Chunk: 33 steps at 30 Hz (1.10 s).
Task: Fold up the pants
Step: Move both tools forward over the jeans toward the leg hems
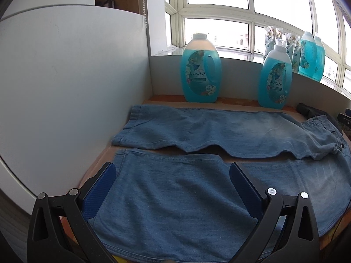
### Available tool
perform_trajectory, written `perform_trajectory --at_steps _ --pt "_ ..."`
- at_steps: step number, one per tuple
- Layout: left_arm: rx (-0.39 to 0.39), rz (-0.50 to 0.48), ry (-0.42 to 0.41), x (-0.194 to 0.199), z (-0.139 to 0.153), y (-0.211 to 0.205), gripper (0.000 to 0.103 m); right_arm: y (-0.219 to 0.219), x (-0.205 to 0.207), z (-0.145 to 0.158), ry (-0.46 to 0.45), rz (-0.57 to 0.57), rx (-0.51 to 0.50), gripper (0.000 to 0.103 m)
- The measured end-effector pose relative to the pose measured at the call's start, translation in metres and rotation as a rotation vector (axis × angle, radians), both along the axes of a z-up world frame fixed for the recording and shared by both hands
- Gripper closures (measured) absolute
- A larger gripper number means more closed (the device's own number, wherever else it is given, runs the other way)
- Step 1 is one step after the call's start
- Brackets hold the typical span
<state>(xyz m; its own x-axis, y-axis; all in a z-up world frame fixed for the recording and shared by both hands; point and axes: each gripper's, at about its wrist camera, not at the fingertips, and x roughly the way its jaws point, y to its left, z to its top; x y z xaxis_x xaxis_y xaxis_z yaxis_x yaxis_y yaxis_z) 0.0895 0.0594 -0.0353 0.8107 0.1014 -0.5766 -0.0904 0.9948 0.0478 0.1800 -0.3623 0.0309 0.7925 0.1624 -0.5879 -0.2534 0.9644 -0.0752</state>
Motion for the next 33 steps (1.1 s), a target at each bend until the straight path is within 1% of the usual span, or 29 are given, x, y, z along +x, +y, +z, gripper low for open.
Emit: perform_trajectory --at_steps 9,11,13,17,21,28,29,33 --pt "0.061 -0.003 0.062 0.045 -0.006 0.015 0.000 0.028 0.086 -0.022 0.116 0.128 0.003 0.000" --pt "0.046 -0.013 0.077 0.058 -0.006 0.018 0.001 0.031 0.104 -0.029 0.140 0.144 0.005 0.000" --pt "0.030 -0.017 0.094 0.072 -0.006 0.021 0.004 0.033 0.124 -0.036 0.170 0.143 -0.001 0.000" --pt "0.029 -0.026 0.131 0.104 -0.009 0.023 0.006 0.038 0.161 -0.053 0.223 0.153 -0.018 0.000" --pt "-0.014 -0.046 0.181 0.144 -0.013 0.024 0.010 0.042 0.193 -0.071 0.268 0.166 -0.011 0.000" --pt "-0.055 -0.028 0.281 0.220 -0.032 0.029 0.012 0.044 0.236 -0.105 0.337 0.162 0.004 0.000" --pt "-0.063 -0.021 0.293 0.230 -0.036 0.030 0.014 0.044 0.242 -0.110 0.349 0.160 0.009 0.000" --pt "-0.103 0.011 0.324 0.268 -0.047 0.037 0.015 0.046 0.257 -0.121 0.383 0.172 0.046 0.003"
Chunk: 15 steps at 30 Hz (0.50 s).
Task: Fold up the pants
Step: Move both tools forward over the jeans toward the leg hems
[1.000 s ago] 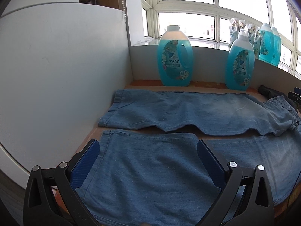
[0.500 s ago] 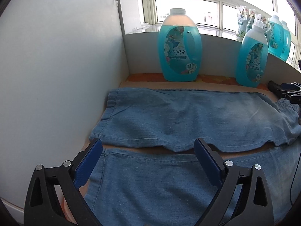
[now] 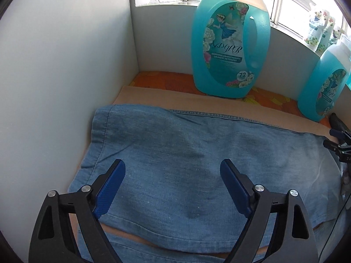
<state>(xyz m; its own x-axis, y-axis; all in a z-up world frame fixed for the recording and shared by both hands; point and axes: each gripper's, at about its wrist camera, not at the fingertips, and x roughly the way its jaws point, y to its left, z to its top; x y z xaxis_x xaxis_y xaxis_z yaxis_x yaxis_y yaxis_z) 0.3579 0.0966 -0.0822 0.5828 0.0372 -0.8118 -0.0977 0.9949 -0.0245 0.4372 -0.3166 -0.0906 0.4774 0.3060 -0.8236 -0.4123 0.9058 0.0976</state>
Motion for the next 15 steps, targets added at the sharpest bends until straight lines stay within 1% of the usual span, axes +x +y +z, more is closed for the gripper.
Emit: perform_trajectory --at_steps 4,8,11,13,15 --pt "-0.012 0.036 0.032 0.030 -0.013 0.002 0.015 0.006 0.007 -0.006 0.002 0.019 0.018 0.003" --pt "-0.033 0.061 0.055 0.051 -0.026 0.005 0.015 0.015 0.010 -0.014 0.019 0.049 0.024 0.007" --pt "-0.052 0.086 0.081 0.061 -0.039 0.010 0.016 0.024 0.012 -0.018 0.025 0.067 0.016 0.008" --pt "-0.061 0.094 0.095 0.065 -0.045 0.012 0.017 0.027 0.014 -0.021 0.037 0.077 0.029 0.008" --pt "-0.061 0.099 0.103 0.068 -0.049 0.013 0.017 0.031 0.014 -0.024 0.045 0.091 0.026 0.011"
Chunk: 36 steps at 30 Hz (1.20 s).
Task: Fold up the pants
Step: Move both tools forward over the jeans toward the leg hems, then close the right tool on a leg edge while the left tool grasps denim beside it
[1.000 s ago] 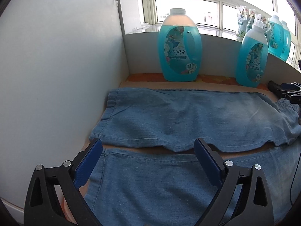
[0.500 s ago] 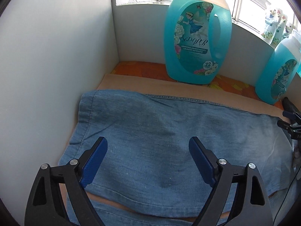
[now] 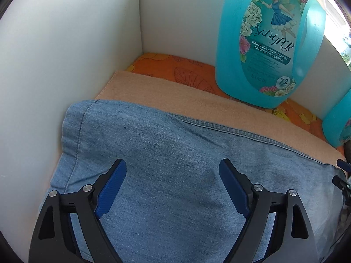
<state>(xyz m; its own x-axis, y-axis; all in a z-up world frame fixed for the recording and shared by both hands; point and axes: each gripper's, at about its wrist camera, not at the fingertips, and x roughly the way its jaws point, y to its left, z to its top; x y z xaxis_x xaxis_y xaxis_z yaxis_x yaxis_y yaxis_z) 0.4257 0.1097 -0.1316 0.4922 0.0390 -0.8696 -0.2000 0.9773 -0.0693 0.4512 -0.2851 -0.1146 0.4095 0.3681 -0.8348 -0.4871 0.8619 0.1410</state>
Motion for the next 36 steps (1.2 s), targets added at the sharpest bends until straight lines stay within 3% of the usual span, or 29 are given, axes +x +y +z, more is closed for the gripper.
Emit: perform_trajectory --at_steps 3,7,10,12,14,19,26,32,36 --pt "-0.009 0.008 0.010 0.002 -0.005 0.003 0.017 0.010 0.002 -0.009 0.023 0.022 -0.008 0.023" --pt "-0.019 0.012 0.017 0.006 -0.011 0.006 0.017 0.018 0.000 -0.013 0.007 0.040 -0.028 0.031" --pt "-0.026 0.016 0.021 0.007 -0.013 0.006 0.017 0.018 -0.001 -0.010 0.000 0.036 -0.027 0.058" --pt "-0.027 0.023 0.021 0.008 -0.018 0.003 0.017 0.016 -0.001 -0.009 0.006 0.034 -0.015 0.083" --pt "-0.026 0.026 0.020 0.013 -0.020 0.007 0.017 0.014 -0.003 -0.005 0.012 0.038 0.014 0.093" --pt "-0.069 0.054 0.020 0.012 -0.014 0.017 0.017 0.015 -0.022 0.015 -0.037 0.057 0.050 0.095" --pt "-0.178 0.111 0.001 0.015 0.003 0.043 0.016 0.021 -0.084 0.057 -0.125 0.143 0.099 0.096" --pt "-0.253 0.125 -0.035 0.009 0.026 0.053 0.016 0.039 -0.152 0.061 -0.157 0.253 0.058 0.096" --pt "-0.254 0.114 -0.026 0.009 0.028 0.043 0.016 0.040 -0.182 0.059 -0.153 0.280 0.047 0.096"
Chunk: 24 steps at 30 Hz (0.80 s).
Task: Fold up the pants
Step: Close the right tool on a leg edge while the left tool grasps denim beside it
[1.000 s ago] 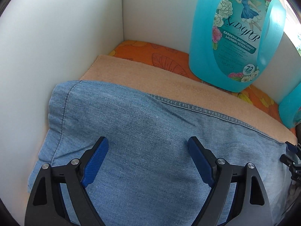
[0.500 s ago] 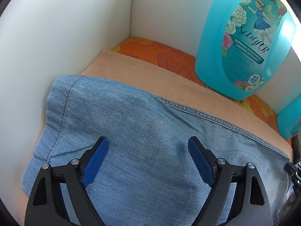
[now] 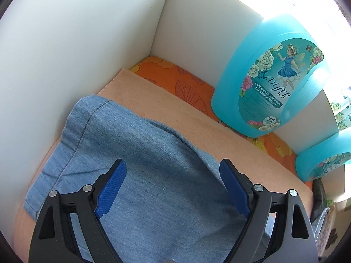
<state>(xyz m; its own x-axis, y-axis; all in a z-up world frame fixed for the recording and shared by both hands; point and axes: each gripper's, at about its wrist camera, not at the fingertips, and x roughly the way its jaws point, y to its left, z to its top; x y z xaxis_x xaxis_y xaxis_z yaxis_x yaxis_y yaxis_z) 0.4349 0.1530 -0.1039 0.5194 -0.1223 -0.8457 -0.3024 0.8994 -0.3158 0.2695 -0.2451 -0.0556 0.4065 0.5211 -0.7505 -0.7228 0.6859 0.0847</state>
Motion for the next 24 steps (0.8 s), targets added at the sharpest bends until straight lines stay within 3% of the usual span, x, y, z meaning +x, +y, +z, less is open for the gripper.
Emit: perform_trajectory --at_steps 9,10,12,15,18,24 --pt "-0.043 -0.015 0.055 -0.012 -0.014 -0.028 0.018 0.003 -0.035 0.007 -0.020 -0.001 -0.005 0.096" --pt "-0.034 -0.018 0.057 -0.012 -0.015 -0.029 0.021 0.003 -0.036 0.008 -0.021 -0.004 -0.003 0.096" --pt "-0.039 -0.020 0.071 -0.015 -0.019 -0.030 0.039 0.001 -0.037 0.008 -0.022 -0.006 0.001 0.096" --pt "-0.079 -0.001 0.076 -0.022 -0.024 -0.026 0.049 0.001 -0.038 0.009 -0.031 -0.005 0.001 0.096" --pt "-0.053 0.000 0.064 -0.027 -0.022 -0.026 0.063 0.002 -0.040 0.010 -0.046 -0.006 -0.005 0.096" --pt "-0.004 -0.001 0.038 -0.039 -0.013 -0.026 0.075 0.000 -0.043 0.008 -0.061 -0.008 -0.005 0.096"
